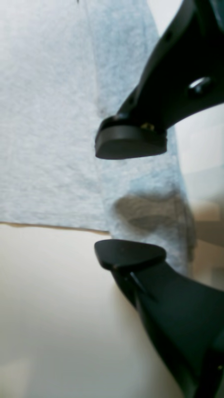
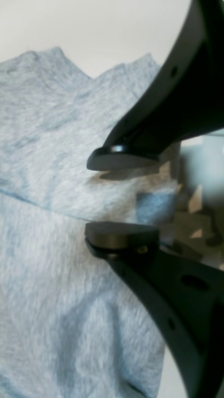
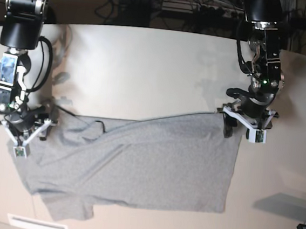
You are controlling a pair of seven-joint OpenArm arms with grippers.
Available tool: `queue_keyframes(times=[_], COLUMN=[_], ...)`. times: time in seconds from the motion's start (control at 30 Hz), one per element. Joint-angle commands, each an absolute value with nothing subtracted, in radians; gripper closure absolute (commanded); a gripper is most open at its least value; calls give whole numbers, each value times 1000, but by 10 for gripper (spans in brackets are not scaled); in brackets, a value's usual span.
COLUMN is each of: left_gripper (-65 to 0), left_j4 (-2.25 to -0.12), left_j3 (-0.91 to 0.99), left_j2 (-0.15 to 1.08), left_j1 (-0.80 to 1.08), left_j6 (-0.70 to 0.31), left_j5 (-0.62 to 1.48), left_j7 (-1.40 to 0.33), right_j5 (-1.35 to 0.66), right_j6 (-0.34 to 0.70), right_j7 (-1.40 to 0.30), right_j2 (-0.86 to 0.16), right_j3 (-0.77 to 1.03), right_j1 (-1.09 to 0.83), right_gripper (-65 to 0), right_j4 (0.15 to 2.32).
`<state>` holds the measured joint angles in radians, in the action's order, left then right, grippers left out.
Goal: Fold the T-shirt properly
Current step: 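Lower the held shoulder edges onto the shirt body and open both grippers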
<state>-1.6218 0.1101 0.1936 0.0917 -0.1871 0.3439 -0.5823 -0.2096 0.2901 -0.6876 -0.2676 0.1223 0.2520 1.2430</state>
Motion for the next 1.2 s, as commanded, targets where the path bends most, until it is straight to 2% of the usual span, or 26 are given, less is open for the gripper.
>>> queue_keyframes(times=[0.0, 0.27, 0.4, 0.53, 0.7, 1.17], left_gripper=[-395, -395, -395, -395, -395, -393], left_j4=[-1635, -1514, -1506, -1508, -1515, -1649], left_j3=[111, 110, 108, 91, 12, 1], left_j2=[205, 199, 208, 245, 305, 371], left_j1=[70, 61, 71, 107, 153, 259], left_j6=[-188, -189, -254, -263, -263, -263], left_j5=[348, 348, 338, 337, 337, 337], left_j7=[-559, -621, -634, -634, -633, -631], right_j5=[-216, -216, -216, -219, -219, -214], right_j6=[291, 291, 291, 291, 291, 291], right_j7=[-664, -667, -670, -690, -690, -734], right_j2=[-278, -280, -282, -298, -303, -317], right_j3=[127, 127, 127, 128, 130, 211], right_j1=[282, 272, 242, 206, 145, 1], right_gripper=[-264, -264, -264, -264, -264, -264], right_j4=[1251, 1165, 1175, 1178, 1247, 1431])
